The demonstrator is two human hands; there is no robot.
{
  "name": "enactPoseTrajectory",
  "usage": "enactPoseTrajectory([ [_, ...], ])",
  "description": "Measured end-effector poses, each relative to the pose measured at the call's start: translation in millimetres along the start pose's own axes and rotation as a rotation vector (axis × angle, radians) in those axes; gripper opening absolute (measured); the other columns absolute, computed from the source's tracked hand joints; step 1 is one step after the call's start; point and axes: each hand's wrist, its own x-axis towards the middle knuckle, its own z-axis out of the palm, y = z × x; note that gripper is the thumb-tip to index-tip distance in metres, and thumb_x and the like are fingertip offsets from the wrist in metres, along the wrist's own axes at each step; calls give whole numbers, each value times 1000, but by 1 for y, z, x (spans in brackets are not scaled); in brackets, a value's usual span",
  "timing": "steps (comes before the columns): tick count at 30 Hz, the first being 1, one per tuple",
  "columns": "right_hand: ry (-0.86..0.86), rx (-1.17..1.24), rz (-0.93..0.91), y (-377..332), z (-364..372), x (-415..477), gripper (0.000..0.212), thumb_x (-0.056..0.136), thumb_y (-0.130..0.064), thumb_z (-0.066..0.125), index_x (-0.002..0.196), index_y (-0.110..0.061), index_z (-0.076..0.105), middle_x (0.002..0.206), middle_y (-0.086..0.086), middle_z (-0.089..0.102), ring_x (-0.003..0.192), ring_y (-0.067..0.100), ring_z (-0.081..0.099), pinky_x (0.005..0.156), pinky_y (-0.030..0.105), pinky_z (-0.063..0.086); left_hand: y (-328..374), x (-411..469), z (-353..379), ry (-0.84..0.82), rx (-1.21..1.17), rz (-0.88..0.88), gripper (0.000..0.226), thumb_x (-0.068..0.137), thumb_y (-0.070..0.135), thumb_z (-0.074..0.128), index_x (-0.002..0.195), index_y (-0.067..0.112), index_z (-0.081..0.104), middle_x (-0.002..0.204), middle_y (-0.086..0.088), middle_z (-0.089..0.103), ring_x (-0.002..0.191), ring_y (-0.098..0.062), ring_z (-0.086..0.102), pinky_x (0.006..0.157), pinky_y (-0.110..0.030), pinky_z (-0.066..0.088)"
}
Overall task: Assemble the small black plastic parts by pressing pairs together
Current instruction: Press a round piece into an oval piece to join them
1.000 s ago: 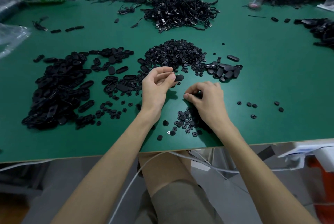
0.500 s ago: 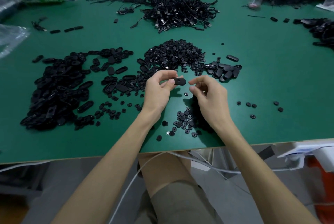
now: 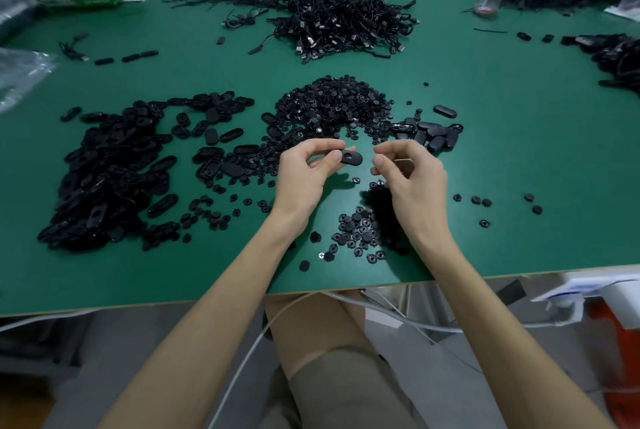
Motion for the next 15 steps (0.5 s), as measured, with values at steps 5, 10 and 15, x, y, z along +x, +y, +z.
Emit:
enactPoseTrajectory([
  [5, -54, -26, -12, 1, 0, 1, 13, 95, -13, 72, 108, -15, 73, 100, 3, 71, 91, 19, 69, 89, 38, 55, -1, 1, 0, -2, 6, 3, 17, 98, -2, 65, 114, -2, 72, 105, -10, 78, 101, -16, 76, 88, -24, 59],
  [10, -54, -9, -29, 0, 0, 1, 15, 92, -11, 75, 107, -12, 73, 99, 0, 72, 90, 14, 68, 88, 32, 56, -1, 1, -1, -10, -8, 10, 17, 98, -4, 64, 113, -4, 71, 104, -11, 78, 100, -14, 76, 86, -21, 58],
  [15, -17, 73, -6, 0, -1, 1, 8, 95, -12, 73, 102, -12, 73, 86, -1, 74, 78, 14, 72, 81, 31, 58, -2, 1, -1, -19, -22, 15, 16, 97, -5, 65, 112, -2, 72, 104, -11, 78, 99, -15, 77, 85, -22, 58],
])
